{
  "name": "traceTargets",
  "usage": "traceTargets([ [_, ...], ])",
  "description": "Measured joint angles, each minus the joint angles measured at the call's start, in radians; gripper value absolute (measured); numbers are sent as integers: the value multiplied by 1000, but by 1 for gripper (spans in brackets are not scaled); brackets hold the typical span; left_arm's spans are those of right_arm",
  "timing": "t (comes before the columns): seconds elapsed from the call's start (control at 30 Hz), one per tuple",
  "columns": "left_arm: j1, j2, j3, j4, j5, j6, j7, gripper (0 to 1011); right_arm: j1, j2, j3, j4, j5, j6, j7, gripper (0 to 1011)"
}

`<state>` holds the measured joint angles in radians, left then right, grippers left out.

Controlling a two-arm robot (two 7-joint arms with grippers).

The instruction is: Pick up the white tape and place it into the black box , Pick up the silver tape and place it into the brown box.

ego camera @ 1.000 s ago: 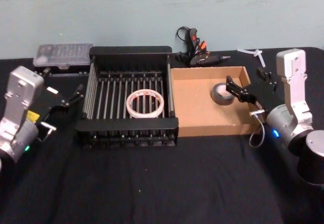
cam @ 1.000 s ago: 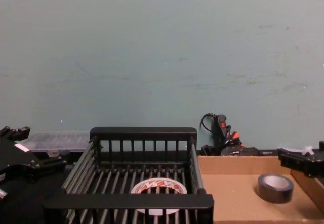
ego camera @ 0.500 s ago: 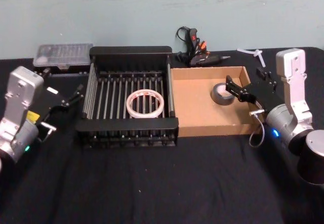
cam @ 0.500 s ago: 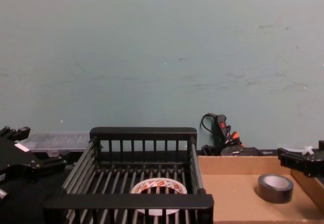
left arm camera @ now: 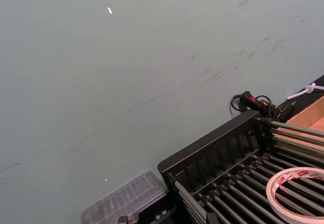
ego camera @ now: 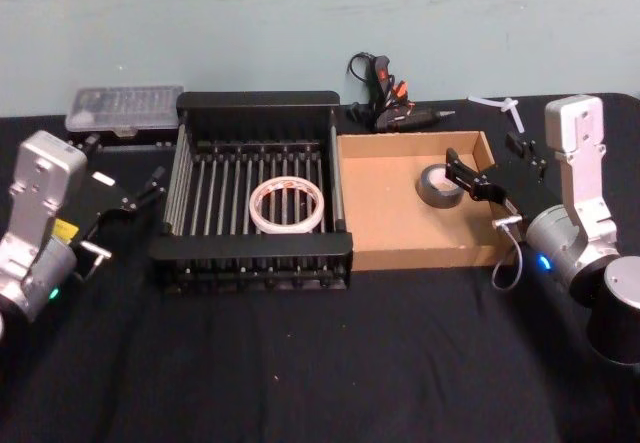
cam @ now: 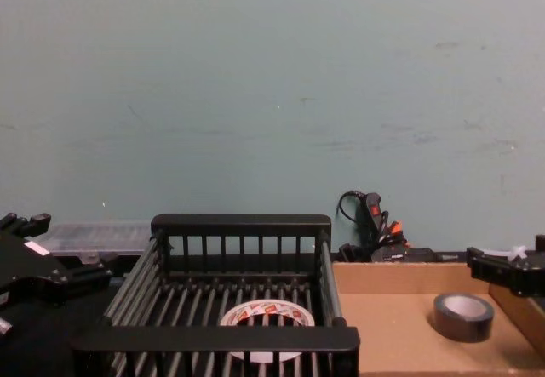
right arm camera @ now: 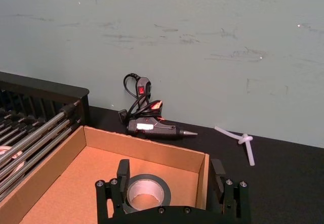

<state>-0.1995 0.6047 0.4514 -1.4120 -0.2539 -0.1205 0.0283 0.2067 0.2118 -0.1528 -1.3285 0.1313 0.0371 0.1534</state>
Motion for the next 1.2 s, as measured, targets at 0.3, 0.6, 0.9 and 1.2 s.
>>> traceTargets([
  [0.3, 0, 0, 0, 0, 0, 0, 0, 1001, 0, 0, 0, 0, 1, 0, 0, 1002],
  [0.6, 0, 0, 0, 0, 0, 0, 0, 1001, 0, 0, 0, 0, 1, 0, 0, 1002],
  [0.9, 0, 0, 0, 0, 0, 0, 0, 1001, 0, 0, 0, 0, 1, 0, 0, 1002],
  [1.2, 0, 0, 0, 0, 0, 0, 0, 1001, 0, 0, 0, 0, 1, 0, 0, 1002],
])
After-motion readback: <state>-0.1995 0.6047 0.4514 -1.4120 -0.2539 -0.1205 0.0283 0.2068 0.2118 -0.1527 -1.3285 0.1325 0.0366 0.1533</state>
